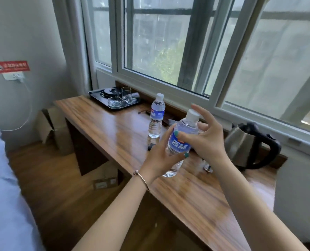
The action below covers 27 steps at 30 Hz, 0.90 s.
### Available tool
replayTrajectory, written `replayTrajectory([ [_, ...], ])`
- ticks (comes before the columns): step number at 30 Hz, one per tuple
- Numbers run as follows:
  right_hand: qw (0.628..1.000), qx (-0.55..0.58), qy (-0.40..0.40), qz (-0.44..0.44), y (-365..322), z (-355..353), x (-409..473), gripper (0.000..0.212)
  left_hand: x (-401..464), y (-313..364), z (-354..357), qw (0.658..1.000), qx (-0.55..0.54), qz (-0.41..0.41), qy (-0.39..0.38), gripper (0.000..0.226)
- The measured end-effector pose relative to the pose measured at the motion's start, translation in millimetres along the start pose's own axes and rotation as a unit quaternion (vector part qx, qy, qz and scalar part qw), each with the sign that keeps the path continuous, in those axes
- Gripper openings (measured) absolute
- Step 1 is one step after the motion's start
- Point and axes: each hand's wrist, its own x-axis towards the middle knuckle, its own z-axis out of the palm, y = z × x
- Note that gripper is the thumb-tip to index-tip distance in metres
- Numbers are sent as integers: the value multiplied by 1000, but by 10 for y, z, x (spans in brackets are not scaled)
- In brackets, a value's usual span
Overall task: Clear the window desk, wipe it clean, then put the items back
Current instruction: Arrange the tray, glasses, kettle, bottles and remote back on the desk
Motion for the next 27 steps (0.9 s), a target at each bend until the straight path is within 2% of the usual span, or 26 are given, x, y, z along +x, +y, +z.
replayTrajectory([
  [7, 997, 28, -77, 1, 112, 830, 394, 74, 126, -408, -642, 994, 53, -37, 85, 86],
  [11, 995, 38, -94, -5, 225, 1253, 684, 75, 324, -632, -965, 989, 73, -53, 119, 86],
  [16, 992, 45, -116, -3, 427, 1712, 1142, 79, 736, -945, -1319, 987, 63, -85, 121, 86],
  [21, 993, -13, -115, -17, 590, 2069, 1604, 82, 1223, -1248, -1607, 983, 38, -120, 131, 87],
  [27, 995, -53, -84, -12, 736, 2408, 2042, 80, 1731, -1459, -1890, 983, 27, -129, 131, 86],
])
